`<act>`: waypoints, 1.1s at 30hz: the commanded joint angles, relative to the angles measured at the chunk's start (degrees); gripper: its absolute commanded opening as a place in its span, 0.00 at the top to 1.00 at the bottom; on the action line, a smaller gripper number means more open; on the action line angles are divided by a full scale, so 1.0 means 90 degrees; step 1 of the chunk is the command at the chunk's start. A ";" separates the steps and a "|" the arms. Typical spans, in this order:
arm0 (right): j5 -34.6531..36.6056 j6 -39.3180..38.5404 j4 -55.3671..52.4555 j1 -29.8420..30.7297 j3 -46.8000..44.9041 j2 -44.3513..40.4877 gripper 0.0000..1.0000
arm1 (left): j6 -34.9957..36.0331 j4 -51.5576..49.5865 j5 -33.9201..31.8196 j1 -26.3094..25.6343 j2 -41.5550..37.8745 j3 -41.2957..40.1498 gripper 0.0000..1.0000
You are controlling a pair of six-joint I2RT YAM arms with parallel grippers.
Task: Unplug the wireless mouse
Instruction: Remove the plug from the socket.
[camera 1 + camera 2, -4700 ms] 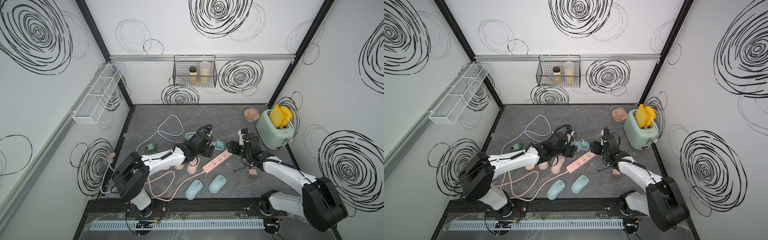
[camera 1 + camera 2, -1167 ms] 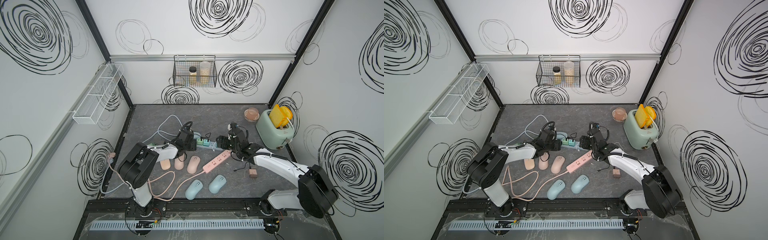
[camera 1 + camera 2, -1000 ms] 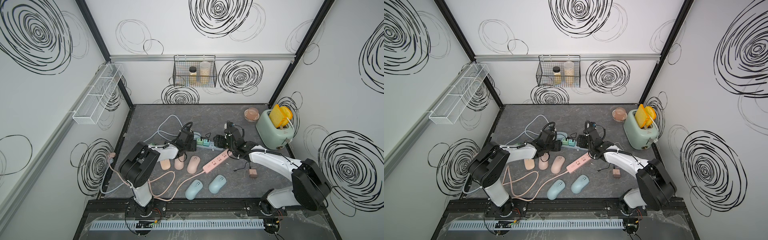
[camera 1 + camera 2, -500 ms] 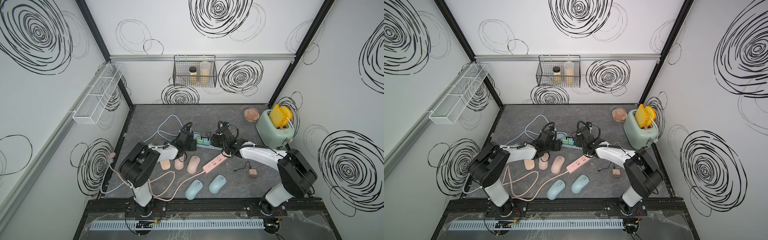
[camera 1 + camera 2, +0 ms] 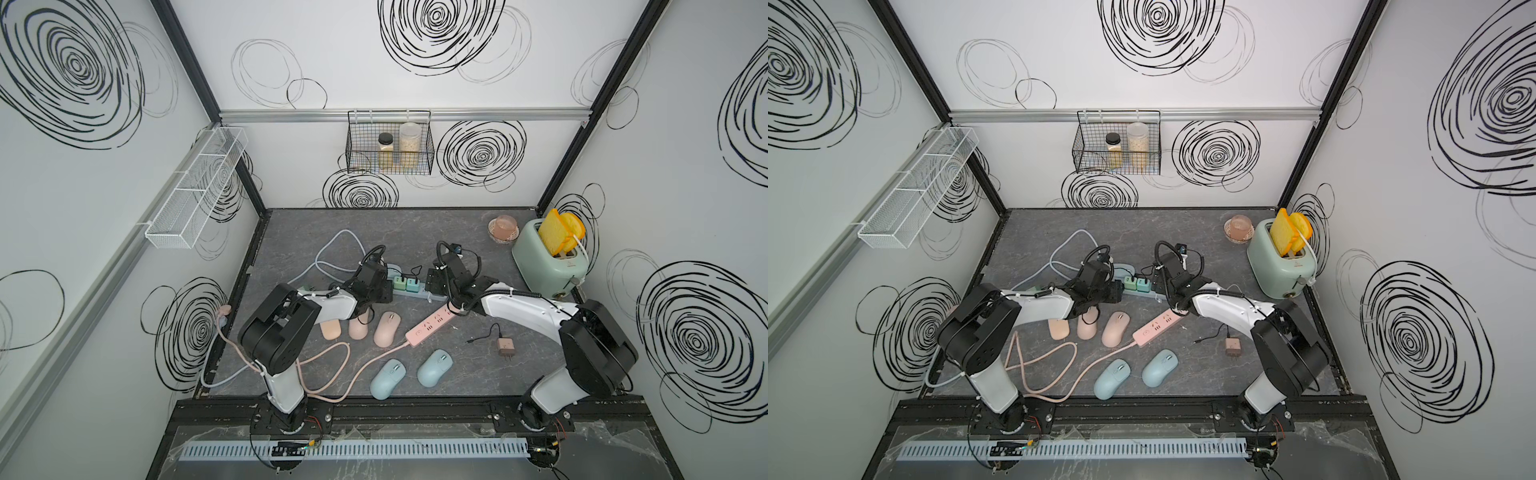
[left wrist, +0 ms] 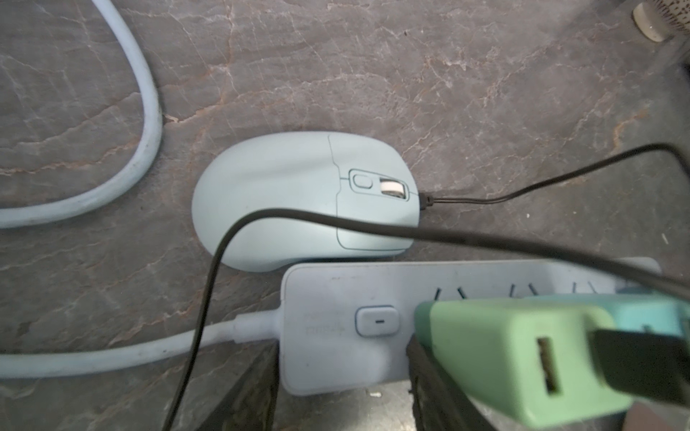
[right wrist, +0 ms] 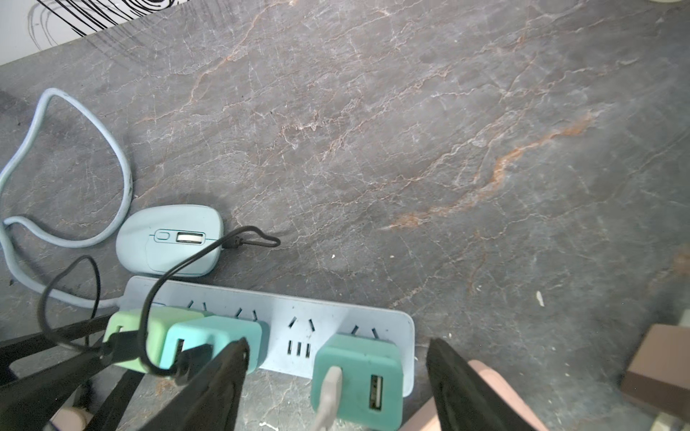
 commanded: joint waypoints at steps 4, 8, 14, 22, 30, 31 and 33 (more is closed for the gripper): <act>0.0034 0.0188 -0.0292 -0.0047 0.0057 0.0420 0.23 | -0.0048 0.0099 0.0058 -0.0059 0.0058 -0.0053 0.42; -0.0045 0.0154 -0.0220 -0.0086 0.0119 0.0616 0.30 | -0.0042 0.0096 0.0053 -0.0066 0.0071 -0.0047 0.43; -0.0004 -0.0049 -0.0321 -0.0031 0.0350 0.0767 0.60 | -0.0041 0.0080 0.0094 -0.0078 0.0119 0.0005 0.45; -0.0097 -0.0374 -0.0191 -0.0036 0.0116 0.0541 1.00 | 0.0018 0.0005 0.0108 -0.0117 0.0148 0.0104 0.45; 0.1000 -0.0993 -0.0264 0.0521 0.0264 0.0549 1.00 | 0.0056 -0.0011 0.0127 -0.0175 0.0295 0.0151 0.47; 0.1269 -0.0935 -0.0598 0.0580 0.0472 0.0779 1.00 | 0.0066 -0.0016 0.0121 -0.0185 0.0295 0.0159 0.47; 0.0944 -0.0943 -0.0517 0.0569 0.0395 0.0949 1.00 | 0.0066 -0.0027 0.0121 -0.0186 0.0286 0.0168 0.47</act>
